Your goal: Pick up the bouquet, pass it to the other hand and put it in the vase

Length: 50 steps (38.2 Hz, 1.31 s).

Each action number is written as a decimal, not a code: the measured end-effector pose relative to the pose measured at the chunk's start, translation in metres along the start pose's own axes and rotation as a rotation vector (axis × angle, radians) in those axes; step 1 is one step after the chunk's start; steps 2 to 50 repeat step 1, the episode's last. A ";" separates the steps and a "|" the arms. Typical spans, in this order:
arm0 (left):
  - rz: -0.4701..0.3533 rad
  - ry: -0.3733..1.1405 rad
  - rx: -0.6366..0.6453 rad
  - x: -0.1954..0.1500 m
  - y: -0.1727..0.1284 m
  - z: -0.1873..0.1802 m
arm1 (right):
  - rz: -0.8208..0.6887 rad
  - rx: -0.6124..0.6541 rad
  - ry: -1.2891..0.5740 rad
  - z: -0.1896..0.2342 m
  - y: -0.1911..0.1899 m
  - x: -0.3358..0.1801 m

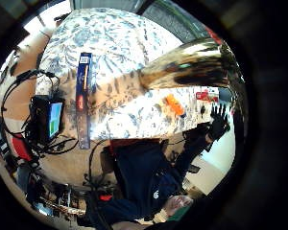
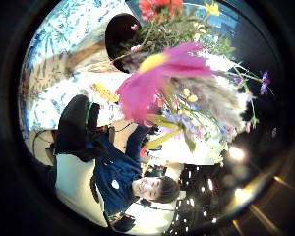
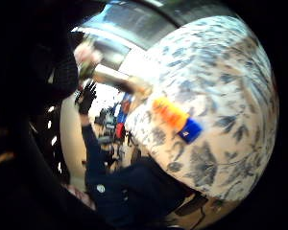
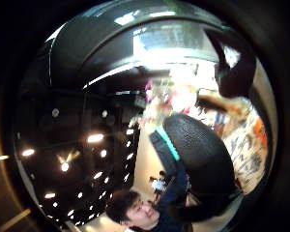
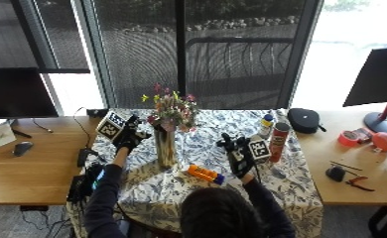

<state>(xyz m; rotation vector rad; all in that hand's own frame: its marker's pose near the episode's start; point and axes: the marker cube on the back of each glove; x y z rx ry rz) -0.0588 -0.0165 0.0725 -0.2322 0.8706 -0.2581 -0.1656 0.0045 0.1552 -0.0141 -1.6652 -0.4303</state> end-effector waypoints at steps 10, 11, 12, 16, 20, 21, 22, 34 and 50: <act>-0.003 0.005 0.002 -0.001 0.000 -0.001 | -0.035 -0.044 -0.026 0.008 0.010 -0.005; -0.003 0.005 0.002 -0.001 0.000 -0.001 | -0.035 -0.044 -0.026 0.008 0.010 -0.005; -0.003 0.005 0.002 -0.001 0.000 -0.001 | -0.035 -0.044 -0.026 0.008 0.010 -0.005; -0.003 0.005 0.002 -0.001 0.000 -0.001 | -0.035 -0.044 -0.026 0.008 0.010 -0.005; -0.003 0.005 0.002 -0.001 0.000 -0.001 | -0.035 -0.044 -0.026 0.008 0.010 -0.005; -0.003 0.005 0.002 -0.001 0.000 -0.001 | -0.035 -0.044 -0.026 0.008 0.010 -0.005; -0.003 0.005 0.002 -0.001 0.000 -0.001 | -0.035 -0.044 -0.026 0.008 0.010 -0.005; -0.003 0.005 0.002 -0.001 0.000 -0.001 | -0.035 -0.044 -0.026 0.008 0.010 -0.005; -0.003 0.005 0.002 -0.001 0.000 -0.001 | -0.035 -0.044 -0.026 0.008 0.010 -0.005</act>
